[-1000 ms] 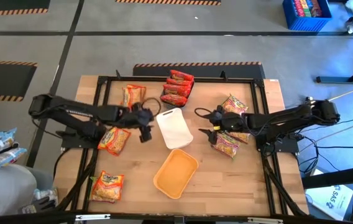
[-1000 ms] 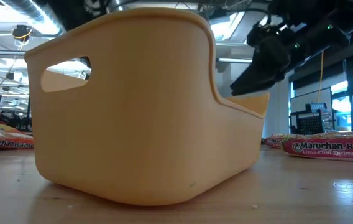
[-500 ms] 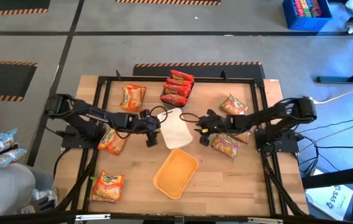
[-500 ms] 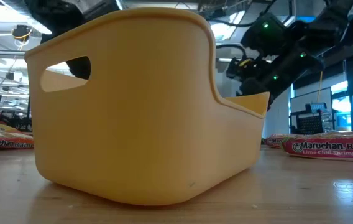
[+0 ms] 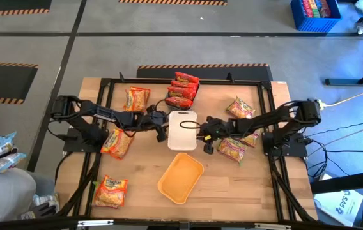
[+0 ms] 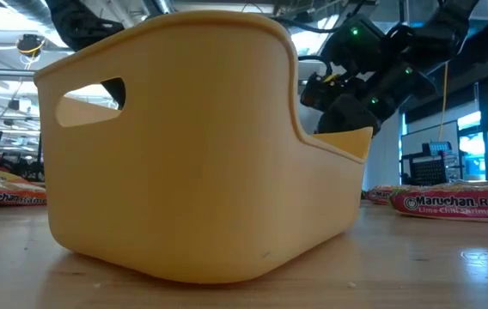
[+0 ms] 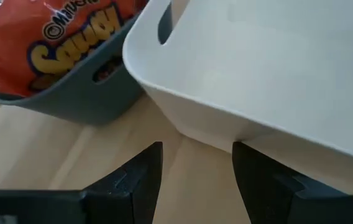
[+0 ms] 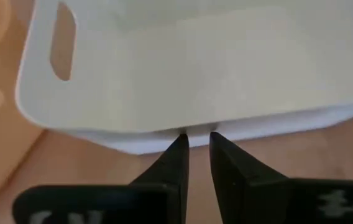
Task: Sort Maruchan noodles
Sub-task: Adjust the bins on the table, then put the green noodle pack into the white bin
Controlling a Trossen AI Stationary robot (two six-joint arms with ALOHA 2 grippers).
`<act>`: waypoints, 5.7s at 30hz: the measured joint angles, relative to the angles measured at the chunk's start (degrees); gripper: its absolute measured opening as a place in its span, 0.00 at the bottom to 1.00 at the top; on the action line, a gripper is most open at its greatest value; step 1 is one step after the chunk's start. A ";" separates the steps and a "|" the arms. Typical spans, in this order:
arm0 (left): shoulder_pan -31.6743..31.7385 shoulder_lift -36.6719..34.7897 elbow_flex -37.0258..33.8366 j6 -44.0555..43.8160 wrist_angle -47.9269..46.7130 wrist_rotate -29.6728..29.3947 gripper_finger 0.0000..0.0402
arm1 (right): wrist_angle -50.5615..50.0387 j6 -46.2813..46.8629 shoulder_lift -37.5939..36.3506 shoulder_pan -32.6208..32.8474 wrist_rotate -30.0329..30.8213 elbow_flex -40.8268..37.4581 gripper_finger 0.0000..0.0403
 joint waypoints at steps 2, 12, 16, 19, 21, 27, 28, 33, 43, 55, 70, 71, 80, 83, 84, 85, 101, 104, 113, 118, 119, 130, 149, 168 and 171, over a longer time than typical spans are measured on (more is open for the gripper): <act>-0.18 -1.17 0.03 -0.06 -2.88 0.40 0.47 | -5.80 0.32 -1.43 -0.15 1.86 0.61 0.12; -10.41 -9.72 0.04 -3.00 -15.14 16.01 0.47 | -25.22 19.58 -8.92 12.53 -5.83 2.06 0.12; -16.51 -7.55 0.10 -5.17 -13.05 16.92 0.47 | -20.25 28.79 -5.74 22.61 -5.58 2.01 0.12; -20.38 -5.49 0.05 -7.31 -10.68 16.77 0.47 | -12.78 33.82 -2.64 27.08 -0.52 2.09 0.12; -22.49 -3.34 0.12 -8.25 -6.78 16.82 0.47 | -9.38 36.18 -0.76 28.46 3.57 2.02 0.12; -25.99 1.45 0.03 -11.62 -0.58 16.98 0.47 | -5.66 39.92 2.43 28.55 13.47 2.03 0.12; -26.18 2.38 0.05 -12.32 1.66 16.99 0.47 | -5.76 40.03 2.43 28.23 14.87 2.01 0.12; -26.56 4.98 0.10 -12.85 8.92 16.99 0.47 | -4.99 40.82 2.43 26.20 20.38 2.01 0.12; -25.81 5.28 0.05 -13.77 7.08 16.97 0.47 | -18.93 42.35 -3.73 24.23 7.88 1.99 0.12; -25.66 5.26 0.05 -14.12 8.66 17.14 0.47 | -8.30 46.13 1.16 31.08 7.07 1.99 0.12; -25.19 5.17 0.05 -14.21 7.99 20.42 0.47 | -13.95 38.98 -1.02 23.86 7.88 2.02 0.12; -25.22 4.76 0.04 -14.21 6.66 20.44 0.47 | -15.32 39.37 -1.71 24.21 4.89 2.07 0.12; -25.22 4.69 0.08 -14.01 10.69 19.98 0.47 | -5.69 41.97 0.91 31.77 1.29 2.01 0.12; -25.69 4.80 0.05 -13.99 11.69 19.96 0.47 | -4.65 41.28 1.54 31.54 8.14 2.07 0.12; -25.87 4.80 0.09 -13.98 11.91 19.98 0.47 | -4.83 40.40 1.54 31.05 9.66 2.03 0.12; -26.09 4.91 0.10 -13.97 11.88 19.97 0.47 | -4.83 39.95 1.56 30.54 11.08 2.03 0.12; -26.45 4.99 0.05 -10.88 12.45 17.12 0.47 | -4.00 28.94 0.59 23.28 18.81 2.02 0.12; -26.36 3.88 0.14 -9.39 10.92 17.91 0.47 | -10.53 28.25 -3.46 23.54 18.78 2.94 0.12; -23.49 -6.59 0.65 0.41 7.10 12.04 0.47 | -43.07 30.84 -18.64 24.21 7.36 9.80 0.12; -21.50 -8.23 0.69 2.74 10.72 10.50 0.47 | -56.33 40.04 -22.52 24.39 5.84 10.05 0.24; -21.46 -8.17 0.67 2.74 10.82 10.25 0.47 | -58.79 41.98 -22.54 24.39 6.46 10.05 0.29; -21.42 -4.67 0.58 2.32 13.36 11.01 0.47 | -64.24 49.02 -21.20 21.86 11.22 3.23 0.95; -21.42 -4.64 0.58 2.29 13.98 12.88 0.47 | -48.60 44.38 -20.70 14.08 4.18 -4.17 0.85; -21.39 -4.53 0.60 1.05 19.48 11.14 0.47 | -36.44 40.83 -23.28 15.47 -1.48 -4.57 0.85; -21.00 -4.53 0.64 1.01 19.56 11.14 0.47 | -40.98 45.37 -24.37 18.55 -1.81 -4.55 0.85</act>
